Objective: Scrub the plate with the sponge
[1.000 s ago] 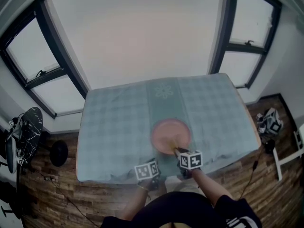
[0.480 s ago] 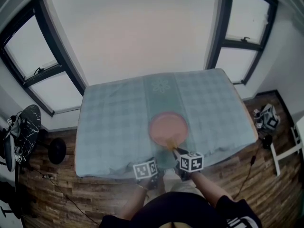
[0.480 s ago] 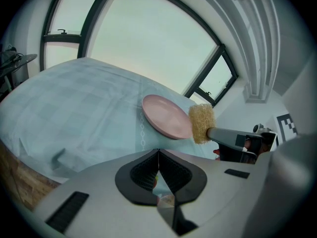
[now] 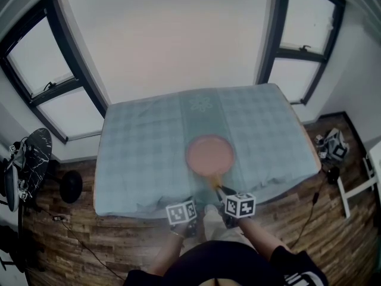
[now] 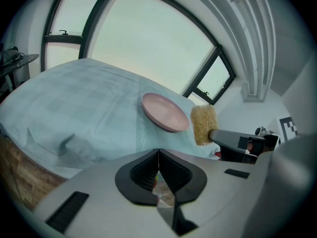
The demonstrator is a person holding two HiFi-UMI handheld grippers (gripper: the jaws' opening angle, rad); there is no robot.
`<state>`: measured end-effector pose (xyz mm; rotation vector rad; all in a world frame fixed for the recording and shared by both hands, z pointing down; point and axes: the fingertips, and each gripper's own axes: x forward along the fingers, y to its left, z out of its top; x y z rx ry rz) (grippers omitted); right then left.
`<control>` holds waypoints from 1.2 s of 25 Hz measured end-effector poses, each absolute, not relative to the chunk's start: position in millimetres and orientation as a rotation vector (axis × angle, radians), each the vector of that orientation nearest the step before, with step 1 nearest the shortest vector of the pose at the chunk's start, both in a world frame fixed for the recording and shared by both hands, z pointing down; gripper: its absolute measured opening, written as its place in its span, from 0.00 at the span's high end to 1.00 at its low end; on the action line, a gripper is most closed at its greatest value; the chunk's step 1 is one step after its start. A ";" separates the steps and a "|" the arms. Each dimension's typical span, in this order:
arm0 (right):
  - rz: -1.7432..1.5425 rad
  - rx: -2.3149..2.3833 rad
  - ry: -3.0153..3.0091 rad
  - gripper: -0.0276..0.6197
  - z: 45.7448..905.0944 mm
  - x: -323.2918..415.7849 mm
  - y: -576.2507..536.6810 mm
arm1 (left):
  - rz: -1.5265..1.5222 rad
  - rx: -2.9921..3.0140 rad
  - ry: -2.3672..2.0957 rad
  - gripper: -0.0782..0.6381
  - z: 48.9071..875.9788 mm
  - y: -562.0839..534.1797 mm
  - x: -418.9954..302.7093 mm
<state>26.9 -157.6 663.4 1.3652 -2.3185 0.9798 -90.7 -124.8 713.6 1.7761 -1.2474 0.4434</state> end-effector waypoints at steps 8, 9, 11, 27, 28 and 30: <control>0.984 1.363 -2.343 0.90 659.7 27.7 -130.1 | 0.430 1.789 -1.245 0.88 708.6 -103.2 -86.1; 0.985 1.360 -2.345 0.90 659.5 26.9 -126.9 | 0.429 1.791 -1.245 0.88 707.6 -100.1 -86.4; 0.987 1.354 -2.347 0.90 660.4 26.2 -120.2 | 0.430 1.796 -1.252 0.88 706.4 -92.9 -87.7; 1.006 1.311 -2.366 0.90 666.3 27.7 -82.8 | 0.371 1.769 -1.291 0.88 701.8 -59.6 -99.2; 1.009 1.307 -2.365 0.90 667.1 27.3 -81.4 | 0.369 1.769 -1.294 0.88 701.1 -59.6 -100.1; 1.015 1.289 -2.369 0.90 669.1 25.9 -77.1 | 0.364 1.767 -1.296 0.88 700.7 -58.3 -100.7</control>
